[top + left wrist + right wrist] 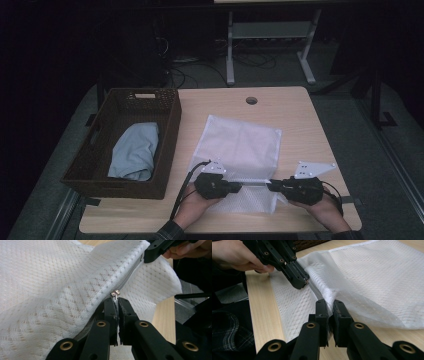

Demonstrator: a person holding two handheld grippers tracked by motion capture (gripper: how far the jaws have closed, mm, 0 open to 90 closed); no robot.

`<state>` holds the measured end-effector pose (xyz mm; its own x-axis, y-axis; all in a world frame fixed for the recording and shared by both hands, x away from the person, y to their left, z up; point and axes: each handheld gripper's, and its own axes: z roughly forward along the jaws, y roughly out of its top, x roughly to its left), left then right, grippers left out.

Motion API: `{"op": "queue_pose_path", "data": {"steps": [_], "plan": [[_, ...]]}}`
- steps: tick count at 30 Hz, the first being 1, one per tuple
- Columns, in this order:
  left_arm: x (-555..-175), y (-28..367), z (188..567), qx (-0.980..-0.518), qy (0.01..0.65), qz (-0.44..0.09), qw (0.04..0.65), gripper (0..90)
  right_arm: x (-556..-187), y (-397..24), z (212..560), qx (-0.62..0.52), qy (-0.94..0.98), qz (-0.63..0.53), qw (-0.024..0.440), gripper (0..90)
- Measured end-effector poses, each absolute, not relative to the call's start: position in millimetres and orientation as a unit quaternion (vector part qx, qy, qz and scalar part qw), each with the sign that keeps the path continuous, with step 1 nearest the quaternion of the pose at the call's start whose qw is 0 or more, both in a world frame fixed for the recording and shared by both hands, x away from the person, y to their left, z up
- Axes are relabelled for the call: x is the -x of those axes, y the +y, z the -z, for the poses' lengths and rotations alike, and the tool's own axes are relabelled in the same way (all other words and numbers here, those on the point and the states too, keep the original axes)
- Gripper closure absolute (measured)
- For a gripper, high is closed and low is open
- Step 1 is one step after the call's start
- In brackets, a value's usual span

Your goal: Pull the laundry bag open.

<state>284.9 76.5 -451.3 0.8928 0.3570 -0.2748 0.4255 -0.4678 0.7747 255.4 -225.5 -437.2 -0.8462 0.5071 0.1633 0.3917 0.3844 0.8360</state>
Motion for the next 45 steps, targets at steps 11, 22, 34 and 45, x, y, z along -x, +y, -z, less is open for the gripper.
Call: {"op": "queue_pose_path", "data": {"steps": [11, 22, 34, 45], "plan": [[-286.5, 78.4, 452.1, -0.853, 0.236, 0.038, 0.464, 87.0, -257.4, -230.1, 437.2, -0.278, 0.827, -0.484, 0.063, 83.2], [-288.1, 81.4, 452.6, -0.854, 0.242, 0.037, 0.459, 87.0, -258.7, -233.1, 436.7, -0.28, 0.826, -0.485, 0.064, 83.3], [-290.8, 84.2, 454.2, -0.858, 0.251, 0.032, 0.447, 87.0, -258.8, -233.5, 435.2, -0.279, 0.827, -0.484, 0.067, 83.8], [-292.3, 85.6, 455.0, -0.86, 0.259, 0.034, 0.44, 87.1, -259.5, -235.5, 434.3, -0.282, 0.828, -0.48, 0.073, 83.9]]}}
